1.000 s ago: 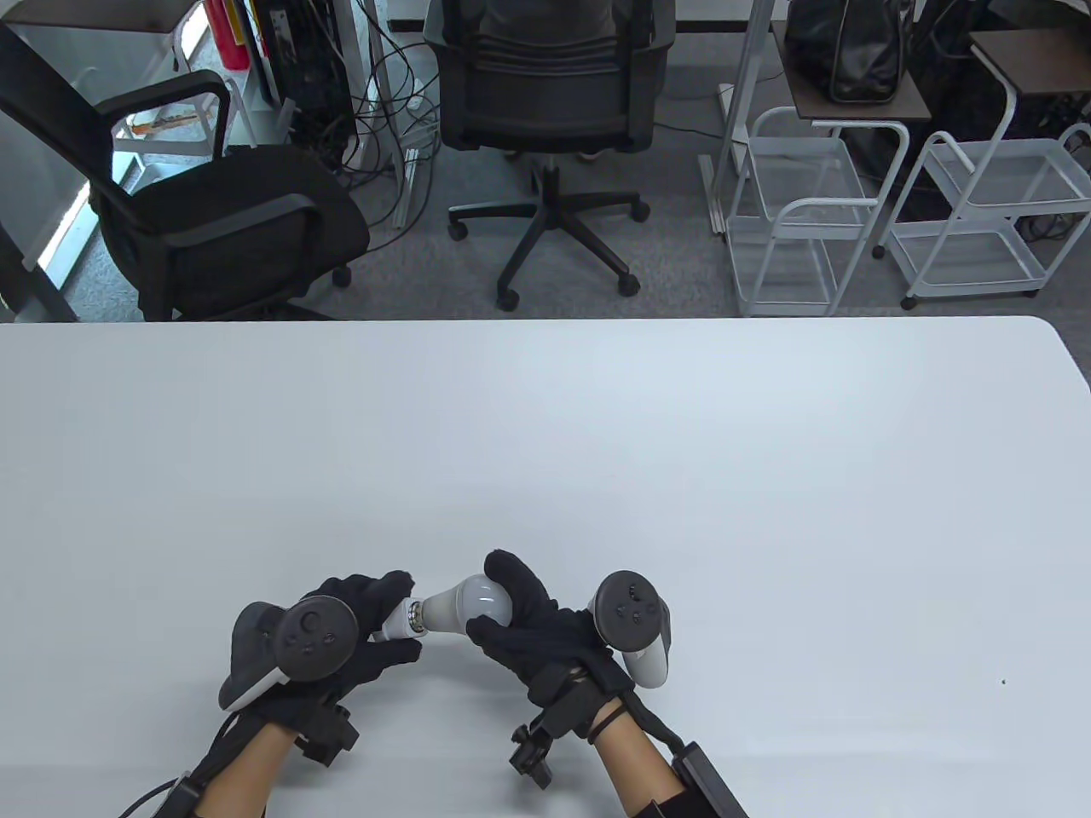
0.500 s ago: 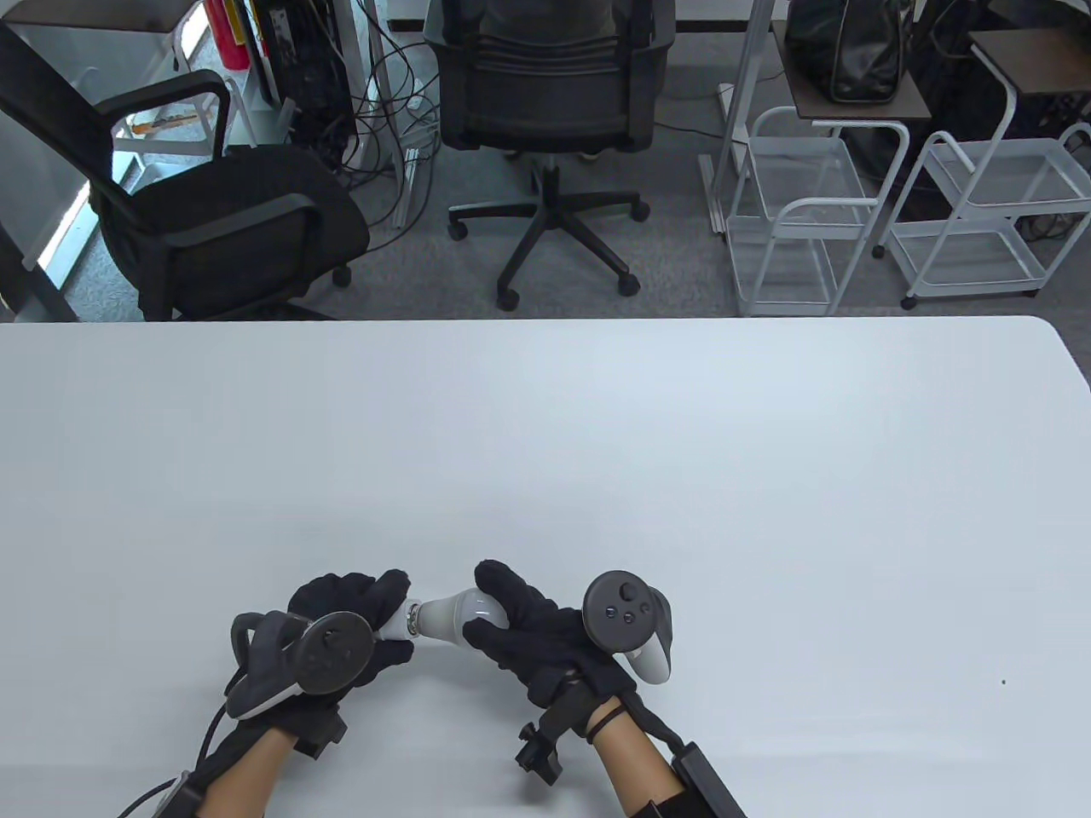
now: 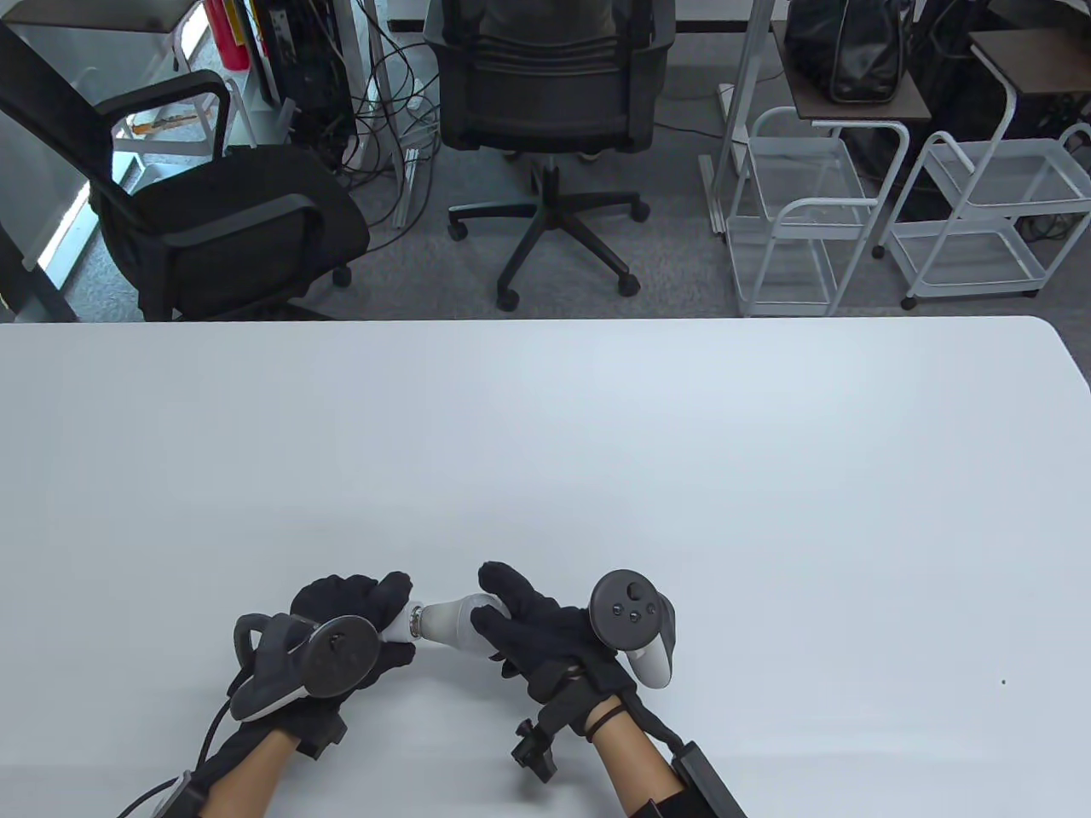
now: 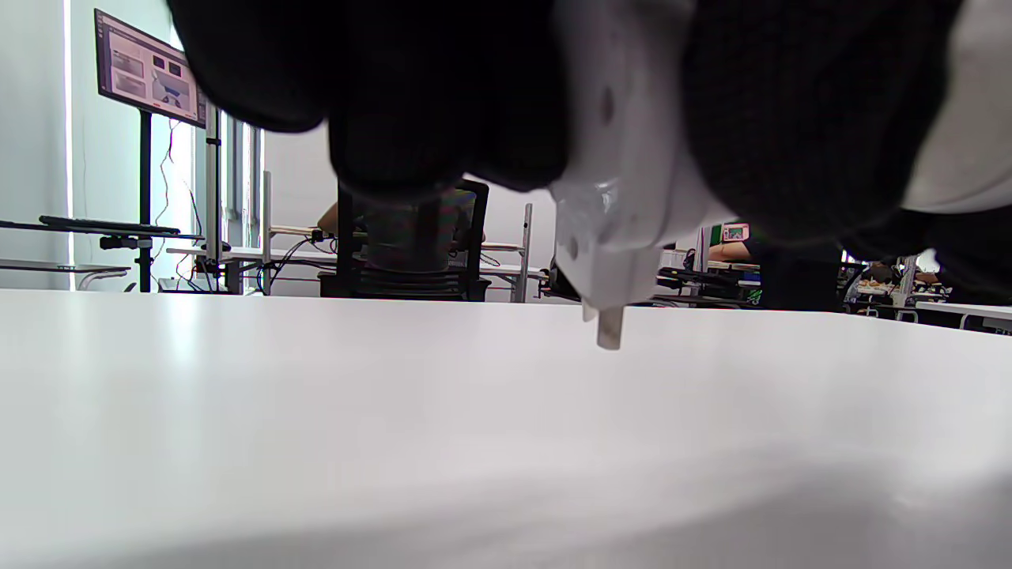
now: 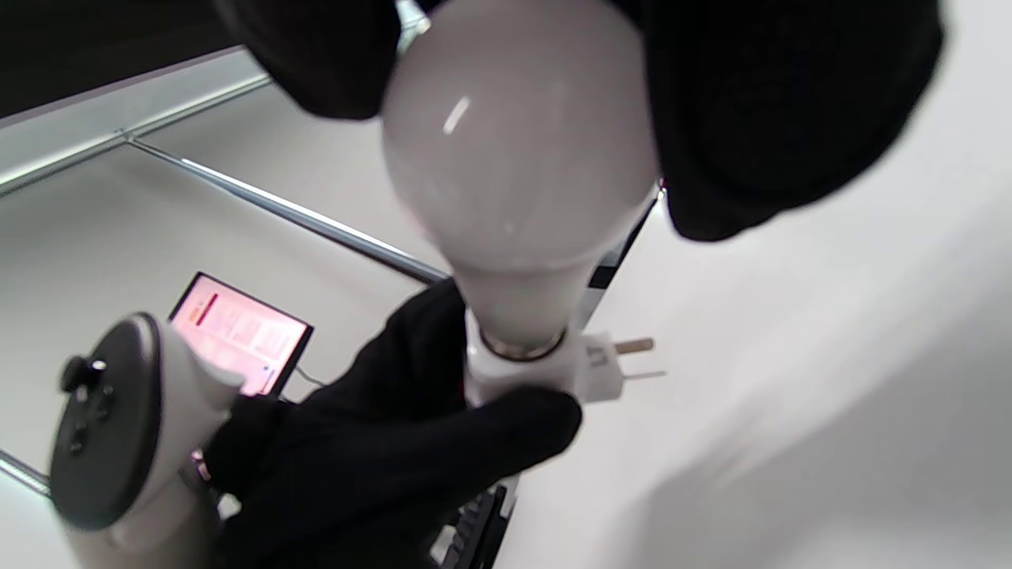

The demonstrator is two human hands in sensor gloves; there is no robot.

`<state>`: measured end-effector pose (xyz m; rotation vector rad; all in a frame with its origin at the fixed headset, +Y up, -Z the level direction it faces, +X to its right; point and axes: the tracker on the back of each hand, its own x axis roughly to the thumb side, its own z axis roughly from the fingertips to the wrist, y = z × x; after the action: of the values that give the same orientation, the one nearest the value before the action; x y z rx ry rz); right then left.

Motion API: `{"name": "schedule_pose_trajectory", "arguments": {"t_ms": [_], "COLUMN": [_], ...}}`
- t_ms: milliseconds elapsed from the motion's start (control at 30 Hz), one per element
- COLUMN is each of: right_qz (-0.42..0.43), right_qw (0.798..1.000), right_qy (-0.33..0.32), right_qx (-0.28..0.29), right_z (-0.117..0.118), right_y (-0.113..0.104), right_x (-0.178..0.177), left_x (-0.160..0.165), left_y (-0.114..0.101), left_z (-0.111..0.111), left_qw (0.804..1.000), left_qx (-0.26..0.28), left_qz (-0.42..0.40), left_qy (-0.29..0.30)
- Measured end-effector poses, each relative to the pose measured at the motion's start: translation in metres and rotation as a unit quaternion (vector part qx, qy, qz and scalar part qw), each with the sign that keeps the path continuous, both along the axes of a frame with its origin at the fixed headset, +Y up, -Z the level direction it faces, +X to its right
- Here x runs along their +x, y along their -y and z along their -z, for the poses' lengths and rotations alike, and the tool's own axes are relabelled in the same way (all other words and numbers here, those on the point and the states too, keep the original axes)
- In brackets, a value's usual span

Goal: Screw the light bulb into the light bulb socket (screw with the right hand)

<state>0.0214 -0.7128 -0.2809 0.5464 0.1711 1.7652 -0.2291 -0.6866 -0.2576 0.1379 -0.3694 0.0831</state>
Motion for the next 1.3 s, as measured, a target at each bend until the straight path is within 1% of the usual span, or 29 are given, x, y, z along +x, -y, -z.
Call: {"name": "schedule_pose_trajectory", "arguments": {"t_ms": [67, 167, 367, 500, 600, 733, 800, 833, 933, 1000, 1100, 1233, 1300], "right_qz": [0.008, 0.024, 0.016, 0.017, 0.044, 0.022, 0.021, 0.012, -0.017, -0.005, 0.016, 0.004, 0.002], "right_qw": [1.0, 1.0, 1.0, 0.999, 0.999, 1.0, 0.999, 0.999, 0.999, 0.999, 1.0, 1.0, 0.999], "right_qy": [0.003, -0.012, 0.022, 0.032, 0.011, 0.011, 0.033, 0.042, 0.037, 0.03, 0.009, 0.02, 0.041], "right_qx": [-0.001, -0.012, -0.006, -0.003, -0.023, -0.012, -0.008, 0.003, 0.025, 0.02, -0.007, -0.007, -0.004], "right_z": [-0.0003, 0.0, 0.0005, 0.0002, 0.0007, 0.0004, -0.0006, -0.001, -0.0014, -0.0014, -0.0009, -0.0003, -0.0004], "right_y": [0.0002, -0.0005, 0.0001, 0.0005, 0.0019, 0.001, -0.0003, -0.0013, -0.0043, -0.0046, -0.0019, -0.0007, -0.0001], "right_x": [0.0009, 0.0006, 0.0023, 0.0037, 0.0038, 0.0027, 0.0031, 0.0031, 0.0032, 0.0038, 0.0034, 0.0032, 0.0046], "left_x": [0.0003, 0.0, 0.0012, 0.0015, 0.0011, 0.0008, 0.0011, 0.0015, 0.0027, 0.0029, 0.0025, 0.0046, 0.0055], "left_y": [0.0001, -0.0002, 0.0004, 0.0004, 0.0003, 0.0007, 0.0009, 0.0009, 0.001, 0.0014, 0.001, 0.0019, 0.0022], "left_z": [0.0, 0.0, -0.0003, -0.0002, -0.0001, 0.0002, 0.0002, 0.0001, -0.0002, -0.0001, -0.0002, -0.0007, -0.001], "left_qw": [1.0, 1.0, 1.0, 1.0, 1.0, 1.0, 1.0, 1.0, 1.0, 1.0, 1.0, 1.0, 1.0], "left_qx": [0.0, 0.0, -0.002, -0.003, -0.001, -0.008, -0.009, -0.01, -0.007, -0.008, -0.008, -0.005, -0.004], "left_qz": [0.0, 0.0, 0.001, -0.002, 0.0, -0.008, -0.009, -0.011, -0.003, -0.001, -0.004, 0.007, 0.011], "left_qy": [-0.001, -0.003, 0.001, 0.001, -0.002, -0.001, -0.001, 0.001, 0.001, 0.0, -0.002, 0.002, 0.004]}}
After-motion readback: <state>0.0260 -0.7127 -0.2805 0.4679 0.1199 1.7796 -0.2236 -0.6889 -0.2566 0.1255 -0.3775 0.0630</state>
